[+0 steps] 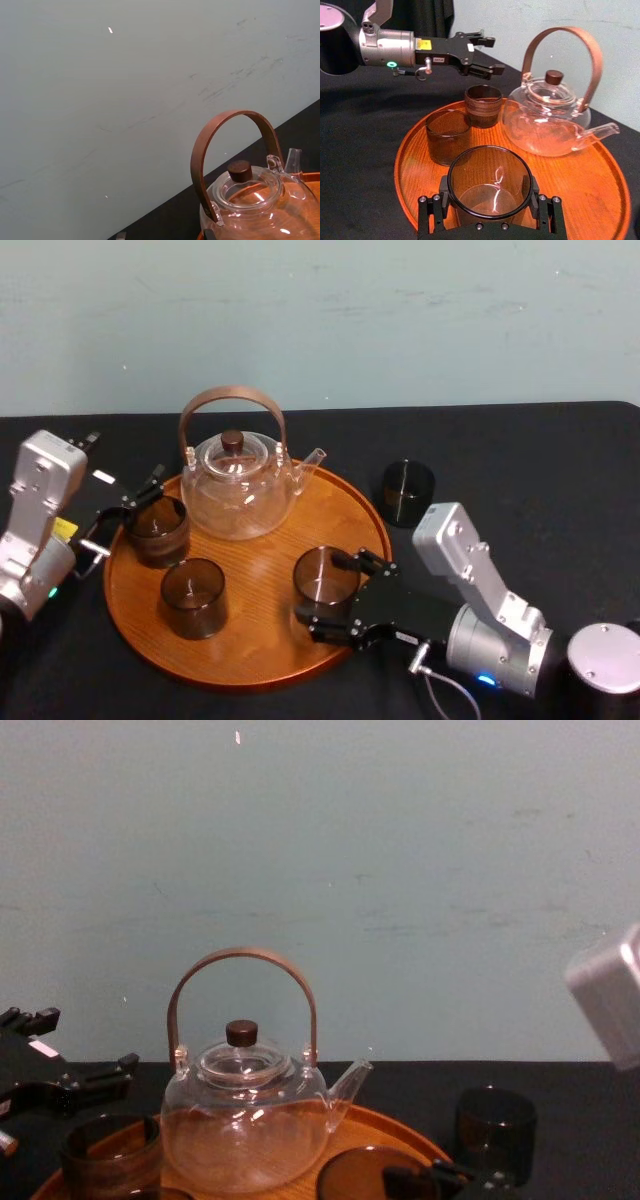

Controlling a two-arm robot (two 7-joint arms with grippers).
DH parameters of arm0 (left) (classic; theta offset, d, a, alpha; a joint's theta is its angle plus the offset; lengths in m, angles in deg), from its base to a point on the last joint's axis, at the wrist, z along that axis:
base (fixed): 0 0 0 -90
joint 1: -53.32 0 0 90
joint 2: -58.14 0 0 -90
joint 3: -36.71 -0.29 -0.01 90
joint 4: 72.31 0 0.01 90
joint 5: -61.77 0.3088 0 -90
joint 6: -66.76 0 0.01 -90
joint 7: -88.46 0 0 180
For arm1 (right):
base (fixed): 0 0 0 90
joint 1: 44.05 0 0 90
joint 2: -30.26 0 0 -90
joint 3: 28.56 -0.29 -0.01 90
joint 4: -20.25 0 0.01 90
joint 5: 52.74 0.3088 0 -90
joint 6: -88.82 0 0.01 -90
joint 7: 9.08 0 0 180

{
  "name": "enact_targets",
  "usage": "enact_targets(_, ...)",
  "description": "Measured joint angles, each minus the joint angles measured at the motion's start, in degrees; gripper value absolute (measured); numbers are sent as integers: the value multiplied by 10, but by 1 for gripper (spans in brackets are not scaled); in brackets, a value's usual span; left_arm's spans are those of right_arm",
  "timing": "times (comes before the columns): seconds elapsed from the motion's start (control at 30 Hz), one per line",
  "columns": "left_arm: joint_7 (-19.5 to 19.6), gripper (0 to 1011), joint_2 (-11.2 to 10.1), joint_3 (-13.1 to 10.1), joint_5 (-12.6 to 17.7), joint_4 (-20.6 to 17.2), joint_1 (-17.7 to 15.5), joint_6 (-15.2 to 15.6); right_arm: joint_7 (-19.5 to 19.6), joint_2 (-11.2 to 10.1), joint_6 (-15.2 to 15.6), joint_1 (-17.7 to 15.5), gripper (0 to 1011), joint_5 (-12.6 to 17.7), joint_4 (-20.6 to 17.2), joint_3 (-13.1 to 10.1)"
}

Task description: Pick up the glass from the table and place it on the tray.

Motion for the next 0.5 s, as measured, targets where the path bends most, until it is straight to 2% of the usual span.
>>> enact_targets(0.2,0,1001,0,0,0,0,0,0,-1,8,0,8,905,-5,13,14)
enact_targets(0.5,0,1001,0,0,0,0,0,0,-3,17,-3,19,905,-6,31,20)
